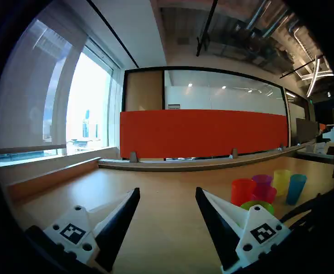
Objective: Pour water
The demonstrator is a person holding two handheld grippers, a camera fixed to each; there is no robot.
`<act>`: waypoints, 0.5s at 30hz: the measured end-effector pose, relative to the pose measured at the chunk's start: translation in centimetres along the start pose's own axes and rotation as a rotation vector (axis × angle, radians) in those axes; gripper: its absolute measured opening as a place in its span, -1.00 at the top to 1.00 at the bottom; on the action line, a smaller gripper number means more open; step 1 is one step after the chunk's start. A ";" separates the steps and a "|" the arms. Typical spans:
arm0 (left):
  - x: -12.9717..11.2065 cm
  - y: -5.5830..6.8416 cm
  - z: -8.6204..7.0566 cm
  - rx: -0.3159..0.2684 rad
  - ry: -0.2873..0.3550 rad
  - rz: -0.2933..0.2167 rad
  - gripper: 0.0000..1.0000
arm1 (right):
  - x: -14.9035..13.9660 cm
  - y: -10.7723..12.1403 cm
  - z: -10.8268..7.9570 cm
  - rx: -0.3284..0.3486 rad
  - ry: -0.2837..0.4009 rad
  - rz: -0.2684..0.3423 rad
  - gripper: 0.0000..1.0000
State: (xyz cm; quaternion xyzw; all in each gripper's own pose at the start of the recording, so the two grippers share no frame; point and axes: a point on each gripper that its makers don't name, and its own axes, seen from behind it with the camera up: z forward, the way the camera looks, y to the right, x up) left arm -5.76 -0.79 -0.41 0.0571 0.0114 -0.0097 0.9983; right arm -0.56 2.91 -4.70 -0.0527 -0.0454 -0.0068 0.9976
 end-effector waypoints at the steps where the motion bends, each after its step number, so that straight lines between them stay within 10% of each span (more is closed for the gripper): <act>1: 0.0 0.0 0.0 0.002 -0.003 -0.001 -0.79 | 0.0 0.0 0.0 0.001 0.000 -0.001 -1.00; 15: -0.5 -0.5 0.1 0.008 -0.016 -0.010 -0.79 | 0.3 -0.2 -0.2 0.002 0.004 -0.004 -1.00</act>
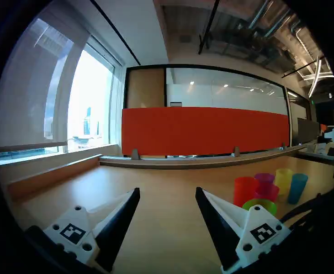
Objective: Pour water
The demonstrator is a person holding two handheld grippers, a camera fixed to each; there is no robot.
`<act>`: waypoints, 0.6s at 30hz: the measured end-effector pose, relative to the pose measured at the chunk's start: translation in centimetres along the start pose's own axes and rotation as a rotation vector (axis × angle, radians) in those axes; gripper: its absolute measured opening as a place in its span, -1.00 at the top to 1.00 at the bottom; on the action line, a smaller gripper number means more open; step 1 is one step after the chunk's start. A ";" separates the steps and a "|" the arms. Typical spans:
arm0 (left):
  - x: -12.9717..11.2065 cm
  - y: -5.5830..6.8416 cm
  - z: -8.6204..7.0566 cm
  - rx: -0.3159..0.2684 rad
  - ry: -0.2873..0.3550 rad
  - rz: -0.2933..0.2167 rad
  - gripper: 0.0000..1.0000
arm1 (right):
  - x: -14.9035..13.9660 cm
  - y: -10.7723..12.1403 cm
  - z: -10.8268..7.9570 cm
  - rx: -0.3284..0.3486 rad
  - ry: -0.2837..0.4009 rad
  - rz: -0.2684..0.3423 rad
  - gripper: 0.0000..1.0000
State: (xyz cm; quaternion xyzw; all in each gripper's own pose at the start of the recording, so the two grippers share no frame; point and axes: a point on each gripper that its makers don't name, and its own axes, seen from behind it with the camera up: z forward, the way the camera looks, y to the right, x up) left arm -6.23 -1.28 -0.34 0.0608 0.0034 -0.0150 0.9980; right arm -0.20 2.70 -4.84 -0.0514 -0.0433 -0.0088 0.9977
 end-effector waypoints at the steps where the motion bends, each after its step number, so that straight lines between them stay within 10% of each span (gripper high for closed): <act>1: 0.0 0.0 0.0 0.000 0.000 0.000 -0.79 | 0.0 0.0 0.0 0.000 0.000 0.001 -1.00; 18: -0.2 0.0 0.0 -0.001 -0.003 0.002 -0.79 | 0.7 0.3 -0.1 0.007 0.040 -0.015 -1.00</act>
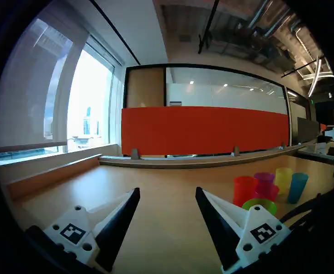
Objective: Pour water
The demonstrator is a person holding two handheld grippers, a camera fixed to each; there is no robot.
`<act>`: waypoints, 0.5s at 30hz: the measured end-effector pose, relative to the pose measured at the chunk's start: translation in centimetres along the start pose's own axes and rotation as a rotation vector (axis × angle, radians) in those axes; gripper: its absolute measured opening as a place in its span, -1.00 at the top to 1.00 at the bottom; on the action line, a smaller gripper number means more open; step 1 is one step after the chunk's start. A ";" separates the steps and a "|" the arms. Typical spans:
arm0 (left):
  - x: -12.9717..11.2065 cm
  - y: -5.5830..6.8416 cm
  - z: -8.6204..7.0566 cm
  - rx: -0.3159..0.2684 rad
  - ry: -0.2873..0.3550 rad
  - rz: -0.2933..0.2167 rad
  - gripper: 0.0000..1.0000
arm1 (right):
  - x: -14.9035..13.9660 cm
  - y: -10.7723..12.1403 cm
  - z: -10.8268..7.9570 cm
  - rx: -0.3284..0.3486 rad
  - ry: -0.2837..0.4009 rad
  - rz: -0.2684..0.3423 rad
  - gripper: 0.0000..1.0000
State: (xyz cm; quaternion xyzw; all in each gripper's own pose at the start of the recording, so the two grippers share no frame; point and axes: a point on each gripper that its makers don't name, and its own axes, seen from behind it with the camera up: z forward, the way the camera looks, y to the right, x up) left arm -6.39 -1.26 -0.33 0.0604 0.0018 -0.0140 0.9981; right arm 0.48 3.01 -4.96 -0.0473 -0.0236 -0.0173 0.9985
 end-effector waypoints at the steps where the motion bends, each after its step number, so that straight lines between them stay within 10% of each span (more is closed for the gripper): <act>1: 0.0 0.0 0.0 0.000 0.000 0.000 -0.79 | 0.2 0.0 0.0 0.001 0.008 -0.003 -1.00; 15: 0.0 0.1 0.1 0.000 0.000 0.000 -0.79 | 1.6 -0.1 0.5 0.011 0.119 -0.030 -1.00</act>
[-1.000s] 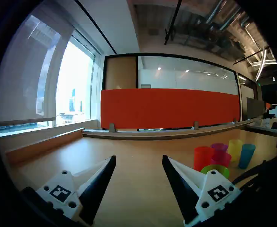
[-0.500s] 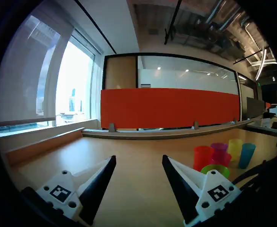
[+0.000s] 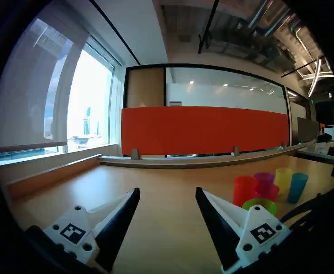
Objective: Pour water
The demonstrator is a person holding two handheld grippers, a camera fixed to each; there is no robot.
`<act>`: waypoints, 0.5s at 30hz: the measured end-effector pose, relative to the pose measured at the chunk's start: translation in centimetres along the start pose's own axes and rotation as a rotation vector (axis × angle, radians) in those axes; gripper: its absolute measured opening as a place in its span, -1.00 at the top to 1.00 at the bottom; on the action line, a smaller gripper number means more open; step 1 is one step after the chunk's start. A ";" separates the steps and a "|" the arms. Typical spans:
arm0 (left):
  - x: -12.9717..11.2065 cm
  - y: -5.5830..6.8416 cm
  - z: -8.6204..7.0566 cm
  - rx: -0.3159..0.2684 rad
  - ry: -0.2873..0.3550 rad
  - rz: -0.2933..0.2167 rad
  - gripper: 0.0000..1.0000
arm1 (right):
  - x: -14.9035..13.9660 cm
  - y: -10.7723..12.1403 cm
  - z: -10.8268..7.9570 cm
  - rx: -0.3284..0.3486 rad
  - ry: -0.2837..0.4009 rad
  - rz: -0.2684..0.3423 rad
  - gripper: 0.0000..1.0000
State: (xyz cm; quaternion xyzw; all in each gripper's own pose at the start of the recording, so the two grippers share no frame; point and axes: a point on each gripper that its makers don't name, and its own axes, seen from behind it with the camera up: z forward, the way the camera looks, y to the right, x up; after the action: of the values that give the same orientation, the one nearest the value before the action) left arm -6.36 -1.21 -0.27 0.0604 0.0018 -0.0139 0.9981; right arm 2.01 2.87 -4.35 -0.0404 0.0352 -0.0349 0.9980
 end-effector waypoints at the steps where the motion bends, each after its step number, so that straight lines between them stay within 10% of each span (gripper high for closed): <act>1: 0.0 0.0 0.0 0.000 0.000 0.000 -0.79 | -0.2 0.0 0.1 0.001 0.004 0.005 -1.00; 15: 0.0 0.0 0.0 0.000 0.000 0.000 -0.79 | -3.6 0.2 2.2 -0.010 0.001 0.157 -1.00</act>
State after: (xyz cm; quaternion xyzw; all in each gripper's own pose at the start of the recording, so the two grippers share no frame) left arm -6.38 -1.24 -0.27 0.0604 0.0018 -0.0139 0.9981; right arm -1.41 3.46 -1.98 -0.0428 0.0387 0.0436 0.9974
